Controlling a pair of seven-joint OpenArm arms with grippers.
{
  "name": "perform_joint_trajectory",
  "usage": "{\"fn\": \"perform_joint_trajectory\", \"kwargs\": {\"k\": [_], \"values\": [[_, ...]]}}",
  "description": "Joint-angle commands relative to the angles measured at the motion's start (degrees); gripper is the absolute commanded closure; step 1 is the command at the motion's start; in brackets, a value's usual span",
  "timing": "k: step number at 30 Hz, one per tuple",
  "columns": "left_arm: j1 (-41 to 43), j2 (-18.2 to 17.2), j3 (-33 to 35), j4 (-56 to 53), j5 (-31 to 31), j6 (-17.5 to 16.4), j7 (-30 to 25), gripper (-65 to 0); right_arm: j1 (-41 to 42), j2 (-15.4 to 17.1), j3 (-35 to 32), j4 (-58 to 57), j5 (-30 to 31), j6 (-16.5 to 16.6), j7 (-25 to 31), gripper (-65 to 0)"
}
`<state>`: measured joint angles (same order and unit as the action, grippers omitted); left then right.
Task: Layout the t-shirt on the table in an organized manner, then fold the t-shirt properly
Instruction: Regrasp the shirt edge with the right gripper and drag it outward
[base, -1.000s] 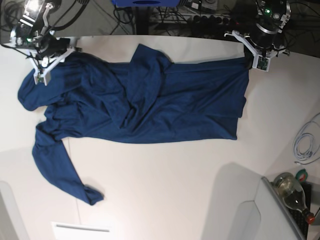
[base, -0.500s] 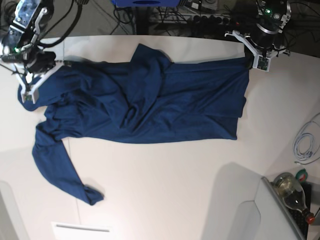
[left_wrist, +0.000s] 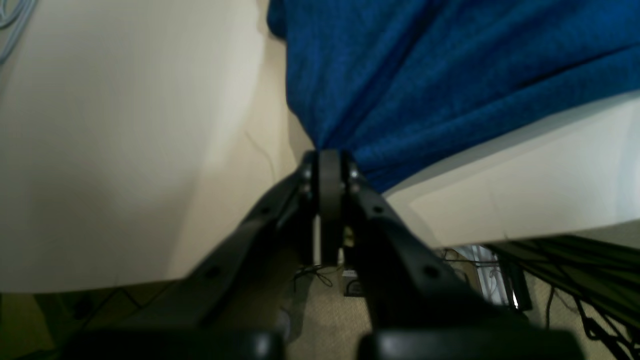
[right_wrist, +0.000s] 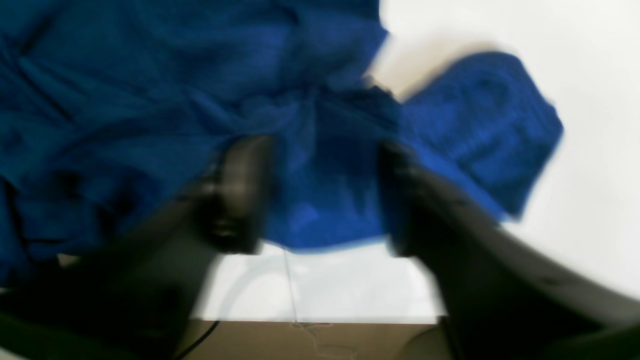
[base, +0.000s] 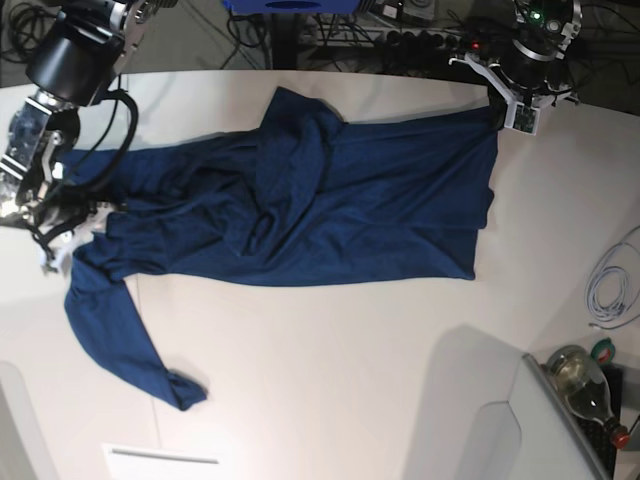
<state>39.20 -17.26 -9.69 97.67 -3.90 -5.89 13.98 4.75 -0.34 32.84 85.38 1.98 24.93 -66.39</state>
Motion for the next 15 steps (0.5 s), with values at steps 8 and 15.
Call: {"fn": "perform_joint_trajectory", "kwargs": {"k": [8, 15], "values": [[1.3, -0.6, -0.4, 1.0, 0.1, 0.6, -1.2, 0.0, -18.0, -5.5, 4.6, 22.2, 0.4, 2.7, 10.5, -45.9], [1.3, -0.6, -0.4, 0.9, 0.1, 0.6, -1.2, 0.0, -13.2, -6.6, 17.6, 9.3, 0.5, 3.8, 18.6, -47.7]]}}
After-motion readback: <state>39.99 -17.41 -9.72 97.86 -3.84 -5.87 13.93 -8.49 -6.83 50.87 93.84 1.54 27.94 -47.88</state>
